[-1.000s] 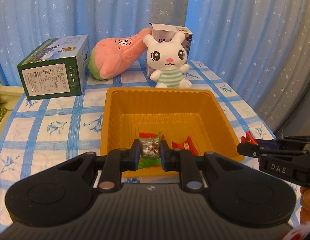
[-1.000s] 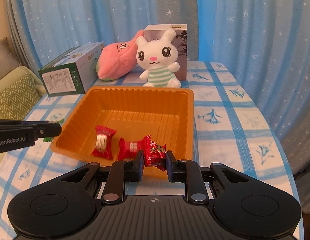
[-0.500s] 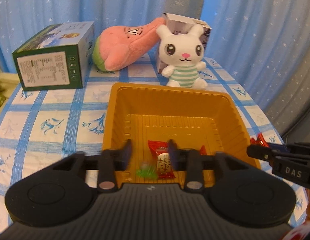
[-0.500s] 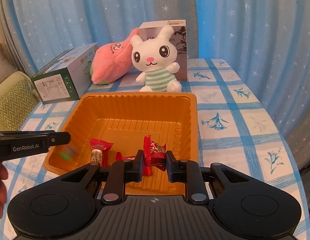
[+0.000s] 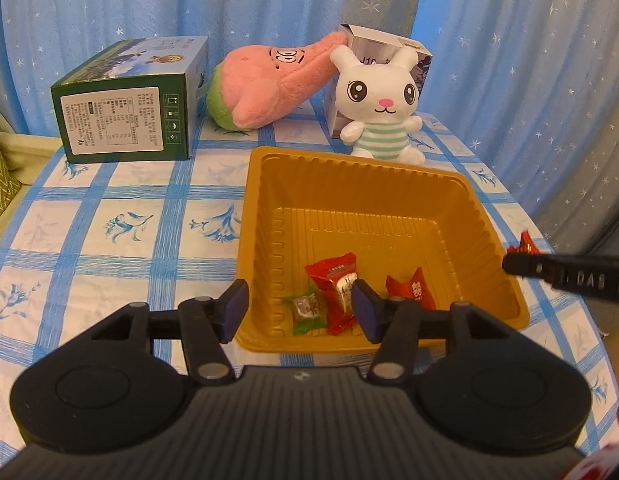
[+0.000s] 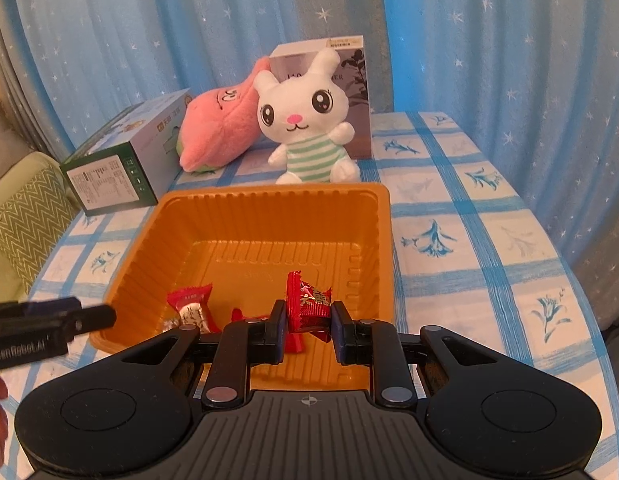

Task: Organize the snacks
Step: 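Withdraw both tools from the tray toward the remaining snacks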

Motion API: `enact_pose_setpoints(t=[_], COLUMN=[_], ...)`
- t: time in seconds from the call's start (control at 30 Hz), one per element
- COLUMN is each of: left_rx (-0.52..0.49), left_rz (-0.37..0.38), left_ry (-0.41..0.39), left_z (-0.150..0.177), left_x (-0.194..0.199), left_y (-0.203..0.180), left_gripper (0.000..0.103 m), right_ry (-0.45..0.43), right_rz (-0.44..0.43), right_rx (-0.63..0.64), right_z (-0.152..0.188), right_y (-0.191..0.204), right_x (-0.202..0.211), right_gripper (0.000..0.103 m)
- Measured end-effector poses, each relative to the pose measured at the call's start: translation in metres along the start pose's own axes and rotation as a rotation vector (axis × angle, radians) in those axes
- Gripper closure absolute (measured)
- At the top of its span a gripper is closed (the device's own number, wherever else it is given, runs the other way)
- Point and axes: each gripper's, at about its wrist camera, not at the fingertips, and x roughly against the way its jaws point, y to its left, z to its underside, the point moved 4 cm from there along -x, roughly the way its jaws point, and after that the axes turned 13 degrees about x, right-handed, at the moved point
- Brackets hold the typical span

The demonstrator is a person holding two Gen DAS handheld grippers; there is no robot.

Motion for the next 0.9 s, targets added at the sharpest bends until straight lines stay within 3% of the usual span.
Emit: enact_pose_setpoints(t=[0.3, 0.37, 0.4, 0.63, 0.9], left_rx=[-0.012, -0.01, -0.007, 0.008, 0.011], left_rz=[-0.002, 0.002, 0.003, 0.009, 0.014], left_ry=[-0.014, -0.019, -0.021, -0.023, -0.03], left_z=[0.006, 0.008, 0.01, 0.031, 0.071], left_x=[0.011, 0.016, 0.018, 0.039, 0.08], left_y=[0.0, 0.001, 0.002, 0.004, 0.002], left_gripper=[0.045, 0.044, 0.044, 0.043, 0.038], right_ry=[-0.012, -0.018, -0.03, -0.029, 0.004], right_rz=[-0.039, -0.041, -0.036, -0.03, -0.03], right_rx=[-0.036, -0.056, -0.065, -0.103, -0.168], right_z=[-0.009, -0.007, -0.006, 0.016, 0.066], right_y=[-0.001, -0.005, -0.006, -0.012, -0.004], right_x=[-0.01, -0.008, -0.005, 0.022, 0.068], right_gripper=[0.077, 0.048, 0.046, 0.045, 0.045])
